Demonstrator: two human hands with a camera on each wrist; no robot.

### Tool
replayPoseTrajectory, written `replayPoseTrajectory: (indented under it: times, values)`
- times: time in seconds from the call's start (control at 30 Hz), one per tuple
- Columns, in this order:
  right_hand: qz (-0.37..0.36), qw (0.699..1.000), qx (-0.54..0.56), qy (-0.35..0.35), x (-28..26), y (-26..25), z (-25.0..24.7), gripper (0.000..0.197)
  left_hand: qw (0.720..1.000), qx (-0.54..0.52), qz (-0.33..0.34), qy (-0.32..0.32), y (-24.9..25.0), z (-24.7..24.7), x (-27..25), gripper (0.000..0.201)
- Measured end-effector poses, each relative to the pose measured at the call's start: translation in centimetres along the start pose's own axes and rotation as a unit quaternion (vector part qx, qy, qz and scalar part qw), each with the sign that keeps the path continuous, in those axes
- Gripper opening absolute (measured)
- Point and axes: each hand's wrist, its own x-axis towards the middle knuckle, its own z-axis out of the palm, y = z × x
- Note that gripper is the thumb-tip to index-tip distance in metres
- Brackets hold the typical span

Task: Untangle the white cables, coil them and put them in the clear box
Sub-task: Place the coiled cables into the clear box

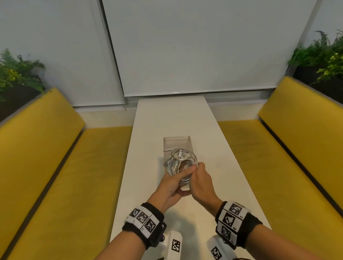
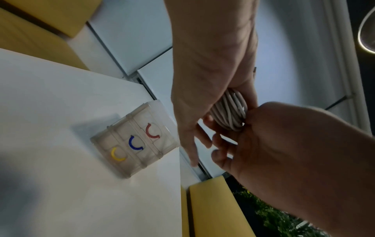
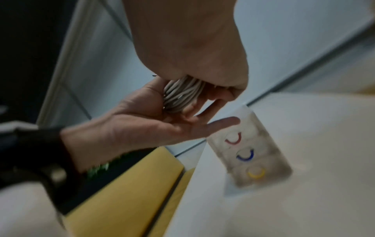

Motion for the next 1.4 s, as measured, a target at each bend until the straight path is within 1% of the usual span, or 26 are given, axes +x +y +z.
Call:
replayPoseTrajectory:
  times: [0.07,0.13,0.23,0.27,0.33,0.43,0.47,0.53,0.6,0.63,0.67,0.7,0.73,0.77,0.8,0.83,0.9,1.03,1.17,1.27,1.33,1.4]
  values:
    - [-0.038,0.992,-0.114,-0.031,-0.2,0.1,-0.2,0.021,1.0,-0.023,-0.018,-0.009,0.4,-0.1,0.0,0.047]
    - [-0.045,0.978,-0.197,-0.044,-0.8,0.1,-0.1,0.032,0.999,-0.033,-0.023,-0.003,0.8,-0.2,0.0,0.047]
    - [-0.026,0.968,-0.251,-0.012,-1.3,-0.4,-0.3,0.035,1.0,-0.022,-0.02,0.01,1.1,-0.5,0.1,0.043]
    - [-0.03,0.96,-0.277,-0.015,-1.2,-0.4,-0.4,0.039,1.0,-0.022,-0.017,0.011,1.0,-0.6,0.0,0.04]
    - [-0.038,0.947,-0.317,-0.048,-0.9,-0.3,-0.5,0.047,1.0,-0.02,-0.014,0.012,0.7,-0.7,0.0,0.038]
    - [-0.031,0.948,-0.292,-0.123,-0.9,0.3,-0.3,0.05,0.999,0.005,-0.012,0.037,0.0,-0.9,0.0,0.036]
    - [-0.029,0.949,-0.278,-0.148,-1.1,0.4,-0.3,0.054,0.998,0.02,-0.011,0.055,-0.2,-1.0,0.1,0.036]
    - [-0.028,0.945,-0.261,-0.195,-0.9,0.8,0.0,0.068,0.995,0.043,-0.007,0.093,-0.5,-1.4,0.3,0.04]
    - [-0.03,0.94,-0.243,-0.237,-0.2,0.7,0.0,0.074,0.992,0.04,-0.001,0.119,-0.6,-1.6,0.4,0.041]
    - [-0.036,0.943,-0.215,-0.25,0.3,0.6,0.0,0.073,0.992,0.032,0.0,0.123,-0.4,-1.8,0.4,0.041]
    - [-0.029,0.952,-0.163,-0.259,0.9,0.6,0.0,0.067,0.992,0.021,-0.001,0.123,-0.2,-2.1,0.4,0.041]
    - [-0.018,0.962,-0.089,-0.258,1.3,0.7,-0.1,0.056,0.993,0.009,-0.006,0.118,0.0,-2.4,0.4,0.042]
    - [0.015,0.969,0.002,-0.246,1.8,0.8,-0.4,0.043,0.994,-0.001,-0.013,0.11,0.3,-2.8,0.3,0.041]
    - [0.07,0.967,0.086,-0.23,2.2,0.9,-0.7,0.033,0.994,-0.008,-0.02,0.103,0.4,-3.3,0.2,0.039]
    - [0.132,0.957,0.152,-0.209,2.5,1.3,-0.9,0.027,0.995,-0.011,-0.025,0.1,0.4,-3.8,0.1,0.035]
    - [0.185,0.949,0.183,-0.181,2.9,1.9,-0.9,0.022,0.995,-0.01,-0.029,0.099,0.3,-4.3,-0.2,0.031]
    - [0.241,0.94,0.199,-0.138,3.7,3.7,0.1,0.016,0.994,-0.005,-0.037,0.1,-0.1,-5.3,-0.6,0.027]
    - [0.279,0.927,0.233,-0.091,5.1,6.2,3.8,0.021,0.993,-0.013,-0.044,0.112,-0.7,-7.2,-1.0,0.028]
    - [0.316,0.902,0.291,-0.038,6.8,6.5,6.7,0.013,0.992,0.0,-0.042,0.117,-0.5,-8.4,-1.1,0.025]
    - [0.337,0.883,0.328,-0.002,7.9,6.7,7.8,0.012,0.991,0.016,-0.037,0.126,0.2,-9.2,-0.9,0.027]
    - [0.354,0.869,0.345,0.02,8.3,6.8,8.2,0.014,0.99,0.023,-0.035,0.135,0.6,-9.6,-0.6,0.032]
    - [0.368,0.858,0.357,0.032,8.6,6.6,8.5,0.011,0.989,0.023,-0.033,0.144,0.8,-9.9,-0.2,0.037]
